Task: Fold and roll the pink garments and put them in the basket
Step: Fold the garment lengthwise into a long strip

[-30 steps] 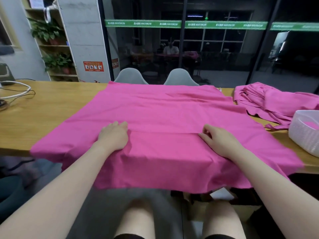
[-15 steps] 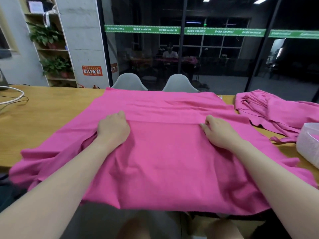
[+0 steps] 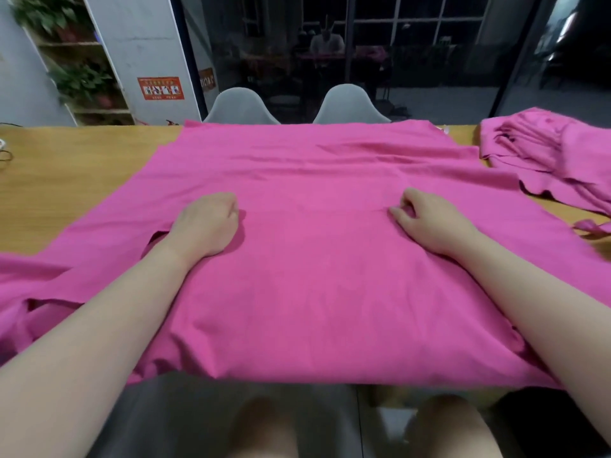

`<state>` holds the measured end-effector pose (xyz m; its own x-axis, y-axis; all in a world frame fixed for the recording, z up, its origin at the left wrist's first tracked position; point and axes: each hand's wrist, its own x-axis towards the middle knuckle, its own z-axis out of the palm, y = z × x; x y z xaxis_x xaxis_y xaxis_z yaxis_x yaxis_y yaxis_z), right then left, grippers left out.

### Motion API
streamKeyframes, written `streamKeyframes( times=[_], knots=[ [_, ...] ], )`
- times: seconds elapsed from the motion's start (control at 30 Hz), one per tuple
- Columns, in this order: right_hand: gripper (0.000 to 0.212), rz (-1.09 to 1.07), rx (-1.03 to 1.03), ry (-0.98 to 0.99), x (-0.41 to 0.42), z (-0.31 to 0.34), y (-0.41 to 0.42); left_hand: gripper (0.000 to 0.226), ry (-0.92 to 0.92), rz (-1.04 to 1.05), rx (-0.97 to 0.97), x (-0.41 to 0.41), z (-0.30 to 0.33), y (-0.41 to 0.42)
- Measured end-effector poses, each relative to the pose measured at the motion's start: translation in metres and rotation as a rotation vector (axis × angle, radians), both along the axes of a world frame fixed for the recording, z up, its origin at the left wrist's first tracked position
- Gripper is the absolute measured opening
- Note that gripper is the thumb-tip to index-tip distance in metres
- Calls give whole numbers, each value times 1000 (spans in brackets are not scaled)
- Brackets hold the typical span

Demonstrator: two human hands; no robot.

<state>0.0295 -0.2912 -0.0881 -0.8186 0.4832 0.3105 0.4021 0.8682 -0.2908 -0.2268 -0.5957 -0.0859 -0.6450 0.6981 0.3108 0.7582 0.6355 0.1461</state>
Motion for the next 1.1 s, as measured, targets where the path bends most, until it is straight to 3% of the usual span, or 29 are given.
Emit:
streamKeyframes(
  times=[0.73,0.83,0.97,1.1],
  knots=[
    [27,29,1,19,89,-3,-74,19,12,48,-25,97,-1,-77],
    [27,61,49,103,92,6,-77,19,64,118,-42,102,10,-71],
    [29,80,190,281,87,26,-69,21,149,136,77,91,34,-60],
    [26,67,206,254,60,41,-42,22,175,104,47,63,47,-36]
  ],
)
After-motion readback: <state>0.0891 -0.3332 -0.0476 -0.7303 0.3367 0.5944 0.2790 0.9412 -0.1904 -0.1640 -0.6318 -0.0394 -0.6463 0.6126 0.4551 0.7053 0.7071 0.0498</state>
